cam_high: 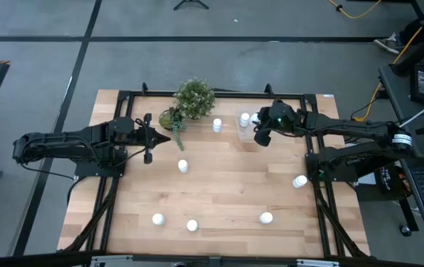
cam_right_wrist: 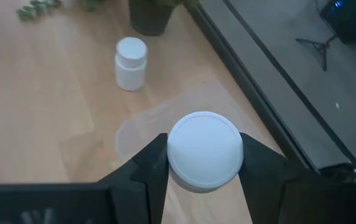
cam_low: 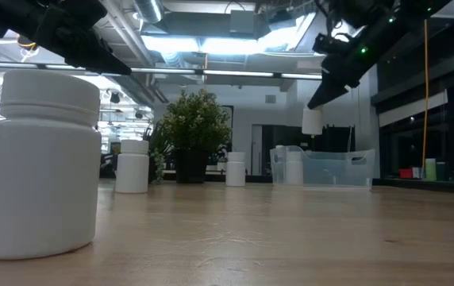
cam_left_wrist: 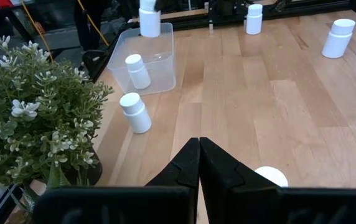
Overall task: Pick and place pill bottles into a basket
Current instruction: Put the white pill bottle into the transparent bin
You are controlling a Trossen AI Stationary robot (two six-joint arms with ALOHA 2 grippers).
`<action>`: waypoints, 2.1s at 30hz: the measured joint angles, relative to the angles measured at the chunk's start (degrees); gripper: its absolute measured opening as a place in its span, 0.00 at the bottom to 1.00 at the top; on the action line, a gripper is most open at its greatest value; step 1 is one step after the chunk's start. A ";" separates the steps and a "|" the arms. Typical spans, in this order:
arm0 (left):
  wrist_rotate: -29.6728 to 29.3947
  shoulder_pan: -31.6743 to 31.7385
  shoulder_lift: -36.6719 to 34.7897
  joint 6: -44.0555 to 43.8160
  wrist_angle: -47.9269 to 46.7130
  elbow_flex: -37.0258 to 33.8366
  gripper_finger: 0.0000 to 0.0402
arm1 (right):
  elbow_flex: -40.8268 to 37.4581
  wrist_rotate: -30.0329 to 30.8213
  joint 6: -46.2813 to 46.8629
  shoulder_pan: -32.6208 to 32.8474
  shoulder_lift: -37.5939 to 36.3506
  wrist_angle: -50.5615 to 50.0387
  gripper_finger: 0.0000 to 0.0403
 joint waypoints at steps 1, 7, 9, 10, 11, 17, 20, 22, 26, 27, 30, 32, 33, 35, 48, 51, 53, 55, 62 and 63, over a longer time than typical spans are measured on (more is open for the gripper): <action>0.00 -0.01 0.00 0.00 -0.01 -0.01 0.01 | 0.01 0.01 0.18 -0.67 0.48 -0.02 0.38; 0.00 0.01 0.00 0.00 -0.01 0.01 0.01 | 0.01 -0.01 1.38 -4.28 4.82 -0.08 0.38; 0.00 0.00 0.00 0.00 -0.01 0.01 0.01 | 0.01 -0.05 1.15 -5.45 6.25 0.16 0.38; 0.00 -0.01 0.00 0.00 -0.01 0.00 0.01 | 0.01 -0.22 0.84 -6.15 6.88 0.21 0.38; 0.00 0.01 -0.02 0.00 -0.01 -0.01 0.01 | 0.01 -0.56 0.29 -6.86 7.48 0.45 0.38; 0.00 0.02 0.00 0.00 -0.03 -0.01 0.01 | 0.01 -5.83 -0.45 -11.43 10.38 3.01 0.38; 0.00 -0.01 0.00 0.00 -0.05 -0.01 0.01 | 0.01 -6.41 -0.49 -13.09 12.13 3.14 0.38; 0.00 0.01 0.00 0.00 -0.06 0.00 0.01 | 0.01 -7.41 -0.51 -13.86 13.42 3.52 0.38; 0.00 0.01 0.00 0.00 -0.15 -0.01 0.01 | 0.01 -10.93 -2.19 -14.80 16.17 7.92 0.38; 0.00 -0.01 0.00 0.00 -0.17 0.00 0.01 | 0.01 -11.09 -2.44 -15.13 16.81 8.61 0.38; 0.00 -0.01 0.00 -0.04 -0.20 -0.01 0.01 | 0.01 -10.98 -3.13 -16.09 18.06 9.19 0.38; 0.00 0.02 -0.02 -0.07 -0.21 0.00 0.01 | 0.01 -11.06 -3.19 -16.49 18.73 9.13 0.38; 0.00 0.00 -0.01 -0.07 -0.22 -0.01 0.01 | 0.01 -11.60 -3.18 -16.69 19.04 9.11 0.38; 0.00 0.01 -0.01 -0.07 -0.22 0.01 0.01 | 0.01 -12.83 -3.04 -16.92 19.66 9.53 0.38; 0.00 -0.01 -0.02 -0.15 -0.25 -0.01 0.01 | 0.01 -14.12 -3.26 -16.98 20.96 12.01 0.38; 0.00 0.01 -0.01 -0.17 -0.25 0.00 0.01 | 0.01 -14.18 -3.22 -16.96 20.95 11.59 0.38; 0.00 0.01 -0.02 -0.16 -0.25 -0.01 0.01 | 0.01 -14.17 -3.24 -16.96 20.95 11.51 0.38; 0.00 0.02 0.00 -0.17 -0.26 -0.01 0.01 | 0.01 -14.16 -3.24 -16.96 20.95 11.58 0.38; 0.00 0.00 -0.01 -0.17 -0.26 -0.01 0.01 | 0.00 -14.18 -3.22 -16.96 20.96 11.53 0.41; 0.00 0.00 0.00 -0.17 -0.25 0.02 0.01 | 0.00 -14.18 -3.20 -16.96 20.95 11.53 0.41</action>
